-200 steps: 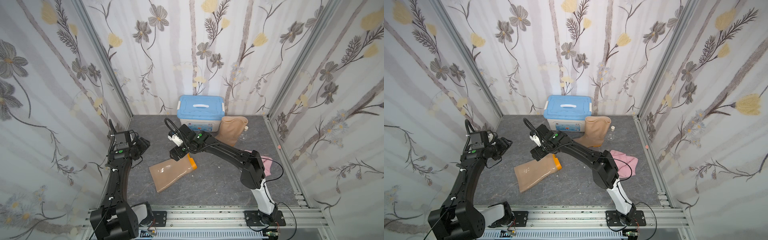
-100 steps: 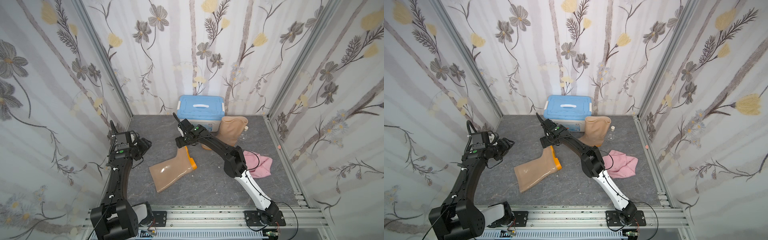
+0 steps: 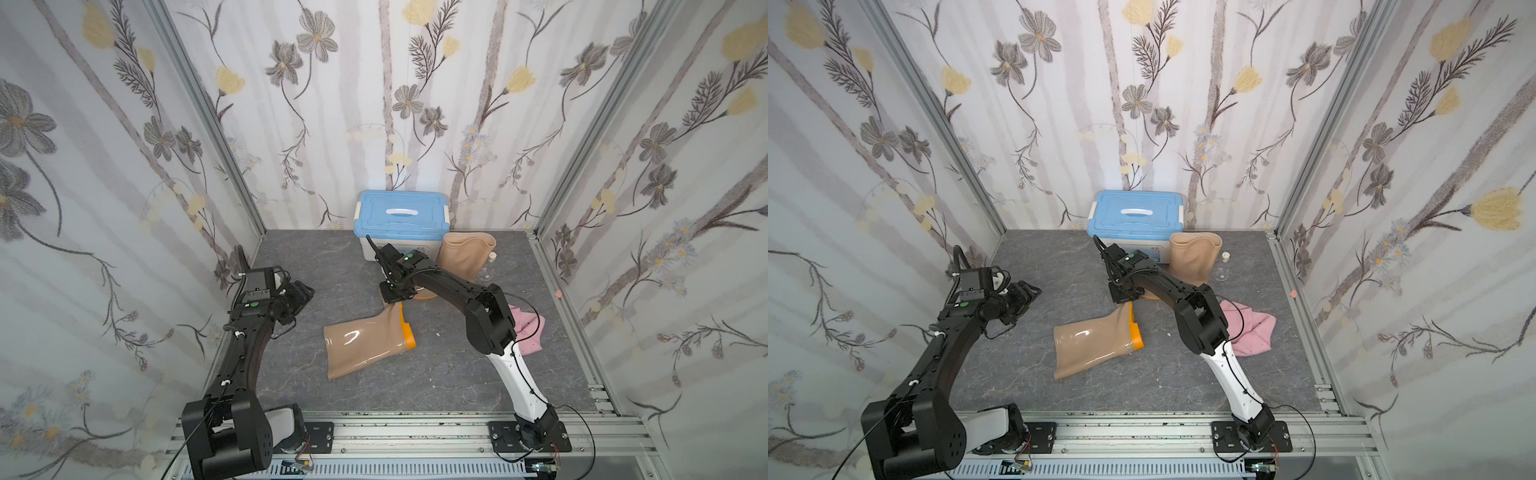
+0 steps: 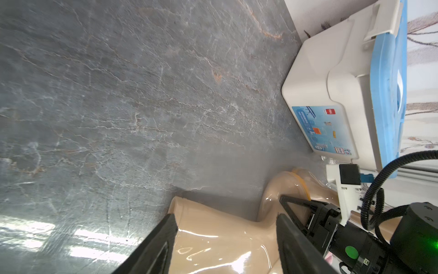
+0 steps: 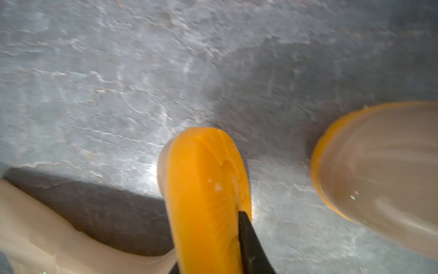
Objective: Wipe the rubber boots with a cloth
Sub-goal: Adjust the rubber boot at the center of the board.
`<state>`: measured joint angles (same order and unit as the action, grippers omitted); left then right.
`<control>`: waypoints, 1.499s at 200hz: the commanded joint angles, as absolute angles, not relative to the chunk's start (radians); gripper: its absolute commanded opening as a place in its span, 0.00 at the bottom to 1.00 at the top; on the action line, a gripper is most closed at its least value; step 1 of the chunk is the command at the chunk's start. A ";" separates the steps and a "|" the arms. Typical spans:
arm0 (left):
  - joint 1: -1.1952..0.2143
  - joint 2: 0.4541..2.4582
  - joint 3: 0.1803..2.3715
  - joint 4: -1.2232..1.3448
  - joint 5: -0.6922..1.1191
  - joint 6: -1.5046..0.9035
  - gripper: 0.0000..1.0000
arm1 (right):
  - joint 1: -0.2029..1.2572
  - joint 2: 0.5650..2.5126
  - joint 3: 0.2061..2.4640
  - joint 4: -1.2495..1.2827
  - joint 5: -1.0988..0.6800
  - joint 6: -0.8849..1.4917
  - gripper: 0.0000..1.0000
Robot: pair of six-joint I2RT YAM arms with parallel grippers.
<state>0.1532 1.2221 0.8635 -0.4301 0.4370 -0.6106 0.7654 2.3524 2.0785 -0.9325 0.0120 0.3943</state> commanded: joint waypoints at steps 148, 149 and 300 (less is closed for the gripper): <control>-0.034 1.354 0.879 -0.301 0.373 -0.651 0.70 | 0.727 1.904 1.333 -0.670 0.106 0.632 0.24; -0.034 1.353 0.879 -0.302 0.372 -0.651 0.70 | 0.726 1.904 1.331 -0.668 0.107 0.633 0.24; -0.082 1.361 0.901 -0.336 0.312 -0.625 0.70 | 0.645 1.935 1.312 -0.498 0.201 0.506 0.22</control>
<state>-0.0753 1.3724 0.9096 -0.3332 0.3321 -0.6491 0.6346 1.9659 1.3800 -0.5724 0.0280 0.5186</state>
